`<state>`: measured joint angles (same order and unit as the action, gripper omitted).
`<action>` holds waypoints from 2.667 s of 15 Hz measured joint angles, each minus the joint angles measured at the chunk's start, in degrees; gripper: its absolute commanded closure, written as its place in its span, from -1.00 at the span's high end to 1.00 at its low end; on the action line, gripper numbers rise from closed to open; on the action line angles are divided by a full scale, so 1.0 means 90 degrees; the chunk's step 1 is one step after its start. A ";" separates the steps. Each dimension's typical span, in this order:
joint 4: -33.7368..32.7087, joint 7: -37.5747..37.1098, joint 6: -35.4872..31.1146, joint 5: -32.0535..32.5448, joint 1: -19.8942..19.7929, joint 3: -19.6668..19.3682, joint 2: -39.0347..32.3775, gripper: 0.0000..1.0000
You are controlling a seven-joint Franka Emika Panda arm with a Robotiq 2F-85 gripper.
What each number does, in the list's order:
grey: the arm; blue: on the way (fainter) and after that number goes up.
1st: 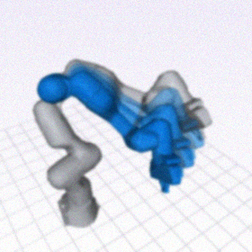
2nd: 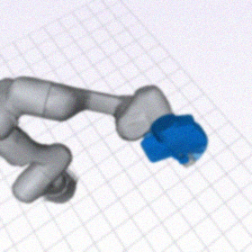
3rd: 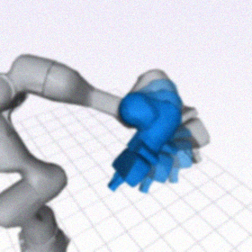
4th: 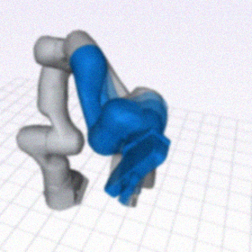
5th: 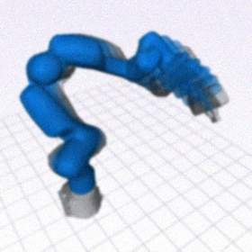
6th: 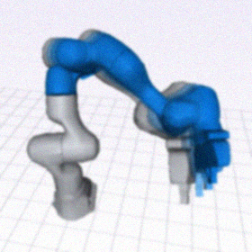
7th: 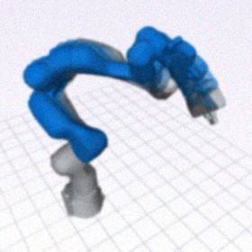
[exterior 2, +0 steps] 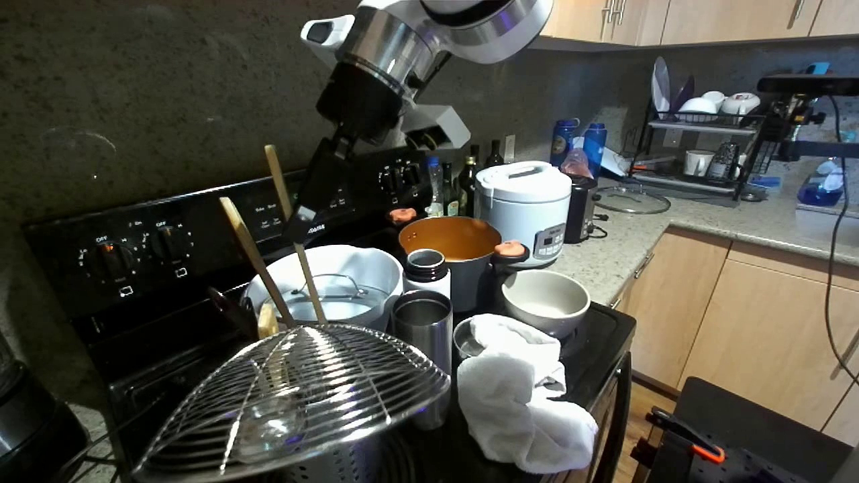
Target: Take the lid off the pot, put it in the bowl then use a wooden spatula to stir in the pot
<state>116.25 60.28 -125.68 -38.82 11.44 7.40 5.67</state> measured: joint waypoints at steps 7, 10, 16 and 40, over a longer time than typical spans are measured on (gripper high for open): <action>-0.0403 -0.0146 0.0718 -0.0042 -0.0147 -0.0391 0.0551 -0.83; -0.0779 -0.0284 0.0779 -0.0049 -0.0260 -0.0645 0.0597 -0.83; -0.1189 -0.0510 0.0032 0.0029 -0.0687 -0.1002 0.0575 -0.83; 0.0341 -0.4500 -0.1566 0.4676 -0.1324 -0.0957 -0.0884 -0.84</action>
<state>119.32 19.78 -139.77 3.27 -0.47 -1.21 -2.28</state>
